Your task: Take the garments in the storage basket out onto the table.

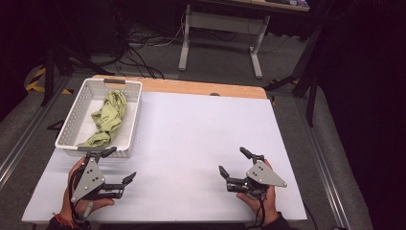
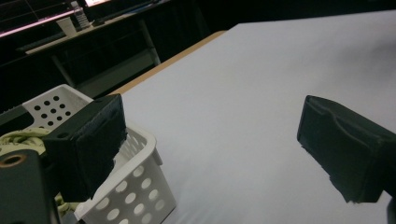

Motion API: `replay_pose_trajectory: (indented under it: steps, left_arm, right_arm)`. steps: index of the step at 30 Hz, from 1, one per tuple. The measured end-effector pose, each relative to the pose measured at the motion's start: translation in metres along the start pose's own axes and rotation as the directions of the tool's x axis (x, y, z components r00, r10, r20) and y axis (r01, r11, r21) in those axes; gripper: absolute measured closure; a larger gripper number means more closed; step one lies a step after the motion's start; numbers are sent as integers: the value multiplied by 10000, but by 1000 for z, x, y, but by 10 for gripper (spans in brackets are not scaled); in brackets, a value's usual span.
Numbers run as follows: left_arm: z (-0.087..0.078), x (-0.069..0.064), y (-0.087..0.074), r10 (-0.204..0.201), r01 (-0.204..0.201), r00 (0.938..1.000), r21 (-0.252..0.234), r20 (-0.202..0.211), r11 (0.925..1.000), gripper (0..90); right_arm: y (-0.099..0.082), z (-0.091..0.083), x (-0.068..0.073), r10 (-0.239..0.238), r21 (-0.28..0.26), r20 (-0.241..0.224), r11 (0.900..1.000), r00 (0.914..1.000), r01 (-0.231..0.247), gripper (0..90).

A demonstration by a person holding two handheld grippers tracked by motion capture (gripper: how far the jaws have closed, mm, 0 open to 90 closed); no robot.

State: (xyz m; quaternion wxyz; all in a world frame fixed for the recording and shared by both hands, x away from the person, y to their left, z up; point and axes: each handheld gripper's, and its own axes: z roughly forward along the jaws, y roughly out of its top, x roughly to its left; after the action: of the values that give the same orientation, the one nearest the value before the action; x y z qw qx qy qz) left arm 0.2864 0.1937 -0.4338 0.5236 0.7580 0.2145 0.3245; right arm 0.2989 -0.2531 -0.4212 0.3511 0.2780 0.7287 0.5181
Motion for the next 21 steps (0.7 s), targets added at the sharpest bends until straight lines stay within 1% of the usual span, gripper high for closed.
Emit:
replay_pose_trajectory:
  steps: [3, 4, 8, 9, 10, 11, 12, 14, 15, 17, 19, 21]
  left_arm:
    - [2, 0, 0, -234, 233, 9997, 236, 41, 9995, 101]
    - [2, -1, 0, -221, 217, 9997, 357, 92, 9991, 108]
    - [0, -2, 0, -133, 127, 9998, 414, 148, 9991, 115]
    - [-2, -2, 1, -127, 125, 9999, 486, 36, 9987, 119]
    - [-2, -2, 1, -127, 125, 9999, 486, 36, 9987, 123]
    - [-3, -1, 1, -201, 201, 9998, 393, -11, 9990, 123]
    - [-4, 0, 2, -195, 196, 9998, 380, -32, 9991, 128]
    - [-4, 0, 3, -176, 184, 9997, 480, -179, 9987, 128]
    - [-4, 1, 3, -172, 181, 9997, 510, -183, 9985, 129]
    - [-6, 1, 3, -149, 165, 9995, 572, -278, 9982, 129]
    - [-8, 3, 5, -166, 184, 9992, 504, -366, 9986, 130]
    - [-9, 5, 6, -179, 203, 9988, 541, -454, 9983, 132]
  right_arm:
    - [-2, 0, 0, -55, 99, -60, 9999, 10000, 56, 109]
    - [-3, 0, 1, -214, 182, -49, 9996, 9998, 215, 118]
    - [-3, 0, 1, -264, 94, -85, 9996, 9996, 265, 121]
    - [-2, 1, 1, -332, 52, -81, 9994, 9994, 333, 121]
    - [-2, 1, 1, -332, 52, -81, 9994, 9994, 333, 121]
    - [-2, 1, 1, -381, 68, -77, 9992, 9992, 381, 121]
    - [-2, 0, 2, -457, 53, -64, 9989, 9989, 458, 121]
    - [-1, -2, 2, -547, -18, -29, 9985, 9985, 547, 121]
    - [0, -4, 2, -540, -111, 12, 9985, 9985, 540, 121]
    - [0, -4, 2, -544, -130, 13, 9984, 9985, 545, 121]
    - [0, -4, 1, -585, -125, 38, 9982, 9983, 585, 121]
    - [0, -4, 1, -616, -147, 14, 9980, 9981, 616, 122]
